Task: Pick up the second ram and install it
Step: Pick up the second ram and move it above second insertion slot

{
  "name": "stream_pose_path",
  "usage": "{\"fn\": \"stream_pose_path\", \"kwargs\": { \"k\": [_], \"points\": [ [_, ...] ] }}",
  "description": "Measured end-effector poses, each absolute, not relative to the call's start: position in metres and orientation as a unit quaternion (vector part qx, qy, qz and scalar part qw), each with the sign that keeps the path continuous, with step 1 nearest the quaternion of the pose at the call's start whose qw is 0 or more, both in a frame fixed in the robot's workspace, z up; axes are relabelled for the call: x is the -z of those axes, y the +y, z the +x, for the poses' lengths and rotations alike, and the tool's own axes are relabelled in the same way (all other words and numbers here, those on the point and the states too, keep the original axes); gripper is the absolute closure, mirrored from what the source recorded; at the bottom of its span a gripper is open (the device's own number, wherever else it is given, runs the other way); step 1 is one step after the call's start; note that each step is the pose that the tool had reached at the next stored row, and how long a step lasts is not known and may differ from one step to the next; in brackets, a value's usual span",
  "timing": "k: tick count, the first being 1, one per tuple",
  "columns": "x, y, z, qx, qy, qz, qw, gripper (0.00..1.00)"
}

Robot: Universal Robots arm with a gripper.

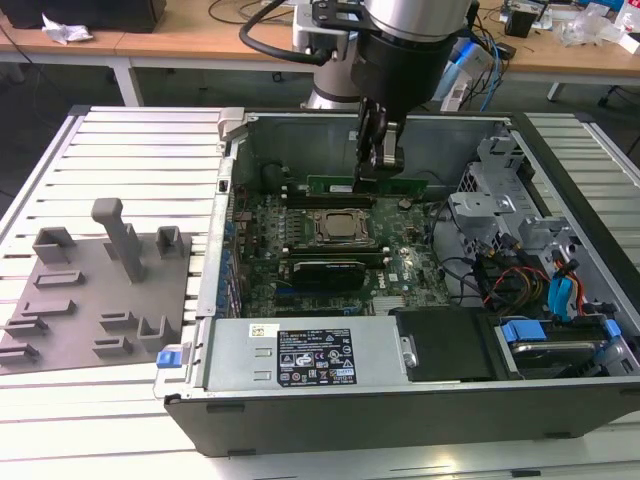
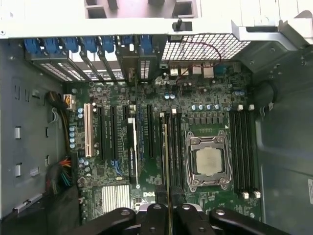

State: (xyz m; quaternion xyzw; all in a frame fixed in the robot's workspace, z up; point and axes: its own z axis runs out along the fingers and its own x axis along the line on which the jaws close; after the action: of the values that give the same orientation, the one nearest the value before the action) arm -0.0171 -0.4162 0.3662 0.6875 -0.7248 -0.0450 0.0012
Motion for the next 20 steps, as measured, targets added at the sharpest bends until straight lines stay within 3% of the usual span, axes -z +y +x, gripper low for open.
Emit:
{"fn": "stream_pose_path", "kwargs": {
  "k": [20],
  "points": [
    [-0.352, -0.404, -0.004, 0.045, -0.725, 0.687, 0.001, 0.86]
  ]
}}
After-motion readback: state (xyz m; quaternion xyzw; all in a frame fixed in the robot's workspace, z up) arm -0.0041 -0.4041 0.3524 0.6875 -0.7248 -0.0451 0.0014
